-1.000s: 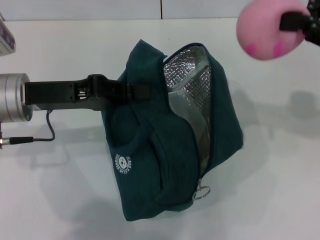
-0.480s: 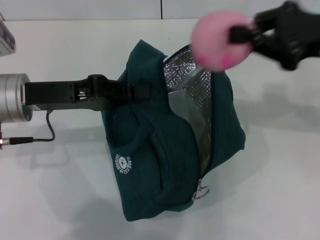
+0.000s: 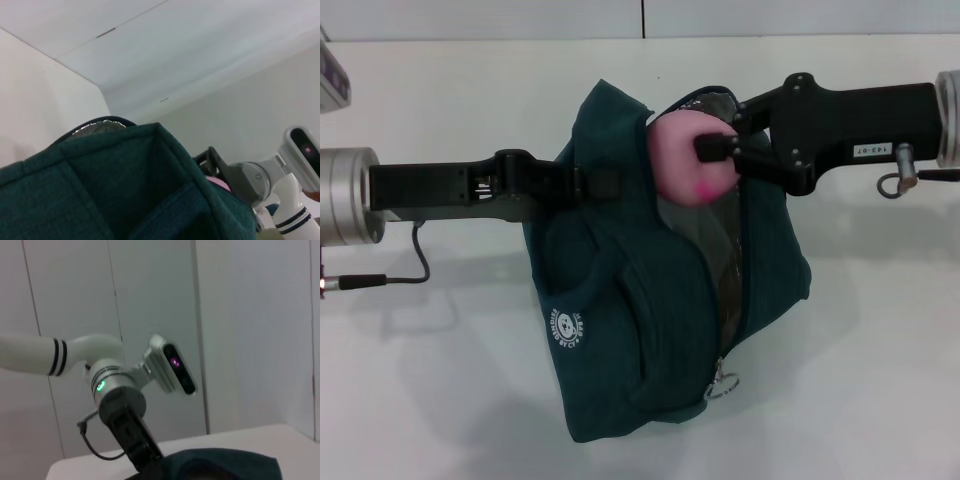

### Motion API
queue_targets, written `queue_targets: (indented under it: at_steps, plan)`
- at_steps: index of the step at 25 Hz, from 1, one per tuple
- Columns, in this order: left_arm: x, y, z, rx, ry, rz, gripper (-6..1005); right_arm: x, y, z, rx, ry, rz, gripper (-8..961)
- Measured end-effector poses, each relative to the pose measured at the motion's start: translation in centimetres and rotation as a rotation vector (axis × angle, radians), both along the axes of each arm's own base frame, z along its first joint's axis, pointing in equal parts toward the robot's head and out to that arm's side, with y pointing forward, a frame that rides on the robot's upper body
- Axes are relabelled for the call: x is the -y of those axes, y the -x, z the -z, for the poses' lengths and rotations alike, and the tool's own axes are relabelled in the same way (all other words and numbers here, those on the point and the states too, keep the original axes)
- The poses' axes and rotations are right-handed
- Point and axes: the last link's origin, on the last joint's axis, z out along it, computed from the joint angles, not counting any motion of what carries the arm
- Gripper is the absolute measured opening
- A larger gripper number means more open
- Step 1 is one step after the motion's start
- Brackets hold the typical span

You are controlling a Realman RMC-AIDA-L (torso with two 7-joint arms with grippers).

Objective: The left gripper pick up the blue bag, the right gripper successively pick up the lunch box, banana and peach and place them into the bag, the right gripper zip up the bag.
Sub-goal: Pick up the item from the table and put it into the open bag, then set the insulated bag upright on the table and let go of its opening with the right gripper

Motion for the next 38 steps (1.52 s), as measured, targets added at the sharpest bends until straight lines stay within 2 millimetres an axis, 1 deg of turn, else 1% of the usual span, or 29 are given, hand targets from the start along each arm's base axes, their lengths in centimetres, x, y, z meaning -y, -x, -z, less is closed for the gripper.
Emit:
queue_targets:
  at_steps: [6,15,19,21,23,27,29,33,36,38]
  plan:
    - [0.0,0.0,0.0,0.0,-0.002,0.001,55,0.1,-0.1,0.0,-0.001,0.004,0.004,49]
    - [0.0,0.1,-0.2,0.003,-0.009,-0.002,55,0.7,0.1,-0.6,-0.004,0.03,-0.035,445]
    - [-0.1,0.2,-0.3,0.005,-0.013,-0.006,55,0.8,-0.1,-1.5,-0.009,0.006,-0.038,634]
    - [0.0,0.2,-0.3,0.006,-0.013,-0.006,55,0.6,-0.4,-2.3,-0.022,-0.021,-0.017,633]
    - [0.0,0.2,-0.3,0.006,-0.013,-0.007,55,0.2,-1.3,-3.5,-0.043,-0.071,0.034,633]
    - [0.1,0.3,-0.3,0.006,-0.013,-0.011,55,-0.7,-4.1,-5.6,-0.045,-0.173,0.157,631]
    - [0.1,0.4,-0.3,0.006,-0.013,-0.012,55,-0.8,-5.3,-6.0,-0.02,-0.198,0.198,630]
    - [0.2,0.4,-0.2,0.007,-0.013,-0.013,56,-0.7,-7.7,-5.8,0.046,-0.205,0.29,629]
    - [0.2,0.4,-0.2,0.008,-0.014,-0.013,56,-0.5,-8.9,-5.2,0.09,-0.178,0.327,628]
    - [0.2,0.4,-0.2,0.008,-0.013,-0.012,56,-0.4,-9.3,-4.7,0.114,-0.159,0.335,627]
